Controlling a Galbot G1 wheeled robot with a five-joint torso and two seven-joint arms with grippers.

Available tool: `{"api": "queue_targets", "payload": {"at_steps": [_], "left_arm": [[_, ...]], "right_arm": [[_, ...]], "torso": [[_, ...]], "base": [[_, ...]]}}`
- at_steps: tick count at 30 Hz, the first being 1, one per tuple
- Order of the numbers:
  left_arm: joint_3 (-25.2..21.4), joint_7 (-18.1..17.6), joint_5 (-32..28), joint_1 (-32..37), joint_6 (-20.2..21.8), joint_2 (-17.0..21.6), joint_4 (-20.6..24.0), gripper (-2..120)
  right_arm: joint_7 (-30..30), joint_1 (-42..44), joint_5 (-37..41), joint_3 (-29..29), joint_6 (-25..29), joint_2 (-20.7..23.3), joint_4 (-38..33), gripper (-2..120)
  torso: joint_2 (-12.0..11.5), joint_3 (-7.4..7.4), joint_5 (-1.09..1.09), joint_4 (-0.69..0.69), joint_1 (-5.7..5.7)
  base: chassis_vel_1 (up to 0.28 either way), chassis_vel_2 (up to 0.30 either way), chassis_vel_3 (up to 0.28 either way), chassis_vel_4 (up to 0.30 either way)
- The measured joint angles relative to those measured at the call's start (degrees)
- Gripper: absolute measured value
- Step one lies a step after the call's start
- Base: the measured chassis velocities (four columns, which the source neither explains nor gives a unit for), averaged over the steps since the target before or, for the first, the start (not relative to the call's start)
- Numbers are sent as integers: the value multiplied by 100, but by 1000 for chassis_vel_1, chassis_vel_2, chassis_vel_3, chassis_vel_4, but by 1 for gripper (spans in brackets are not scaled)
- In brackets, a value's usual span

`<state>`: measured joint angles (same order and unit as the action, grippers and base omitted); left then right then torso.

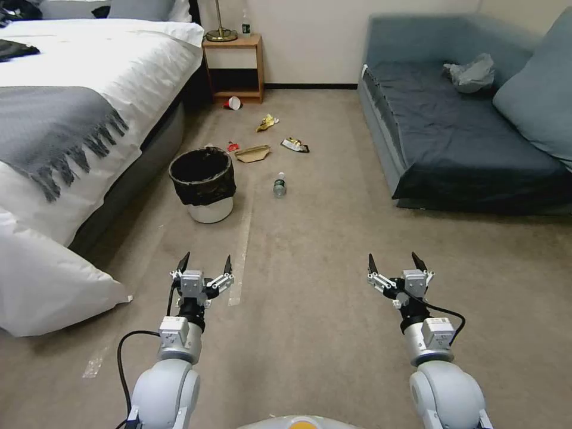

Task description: Pick up the trash can from the floor.

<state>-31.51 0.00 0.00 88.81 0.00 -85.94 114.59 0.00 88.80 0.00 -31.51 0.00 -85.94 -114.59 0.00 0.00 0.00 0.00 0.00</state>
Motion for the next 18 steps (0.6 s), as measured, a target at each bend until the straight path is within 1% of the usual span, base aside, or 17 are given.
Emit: {"api": "queue_targets", "payload": {"at_steps": [18], "left_arm": [[0,0,0,0,0,0,0,99]], "right_arm": [[0,0,0,0,0,0,0,100]], "torso": [[0,0,0,0,0]], "base": [[0,0,0,0]]}}
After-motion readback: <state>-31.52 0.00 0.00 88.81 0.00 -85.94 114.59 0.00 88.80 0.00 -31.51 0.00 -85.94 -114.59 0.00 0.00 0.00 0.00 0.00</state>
